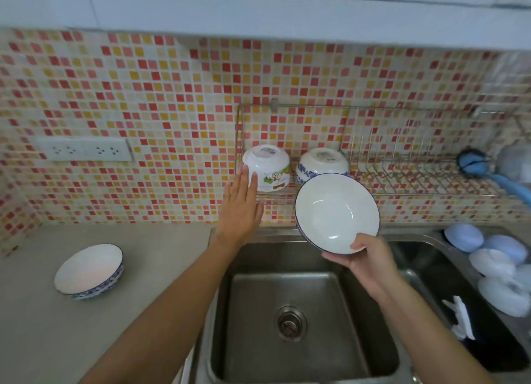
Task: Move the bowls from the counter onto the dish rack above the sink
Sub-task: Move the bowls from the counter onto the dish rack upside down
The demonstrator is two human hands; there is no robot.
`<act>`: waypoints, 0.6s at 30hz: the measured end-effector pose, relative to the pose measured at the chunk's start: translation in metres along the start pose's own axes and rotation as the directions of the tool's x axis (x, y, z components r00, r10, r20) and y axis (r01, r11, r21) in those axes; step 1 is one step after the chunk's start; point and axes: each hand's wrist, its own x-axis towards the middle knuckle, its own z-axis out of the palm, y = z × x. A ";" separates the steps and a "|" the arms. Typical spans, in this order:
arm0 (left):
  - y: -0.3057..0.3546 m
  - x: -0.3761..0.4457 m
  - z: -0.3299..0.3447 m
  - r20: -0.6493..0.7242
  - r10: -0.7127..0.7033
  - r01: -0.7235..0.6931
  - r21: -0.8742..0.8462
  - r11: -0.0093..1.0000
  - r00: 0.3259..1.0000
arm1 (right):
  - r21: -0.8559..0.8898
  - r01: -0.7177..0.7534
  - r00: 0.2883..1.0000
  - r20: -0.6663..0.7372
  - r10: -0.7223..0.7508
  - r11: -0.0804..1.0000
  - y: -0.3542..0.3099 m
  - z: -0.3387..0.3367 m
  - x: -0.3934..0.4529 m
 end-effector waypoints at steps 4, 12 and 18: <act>-0.016 0.005 0.009 0.057 -0.019 0.014 0.089 0.996 0.998 | 0.087 0.017 0.999 0.046 -0.021 0.996 -0.023 0.034 0.019; -0.015 0.006 0.009 0.053 -0.040 0.039 0.025 0.999 0.998 | -0.077 0.191 0.981 0.040 -0.189 0.978 -0.059 0.075 0.063; -0.013 0.005 0.007 0.063 -0.040 0.041 -0.013 0.999 0.997 | -0.445 0.383 0.921 0.119 -0.370 0.810 -0.078 0.102 0.097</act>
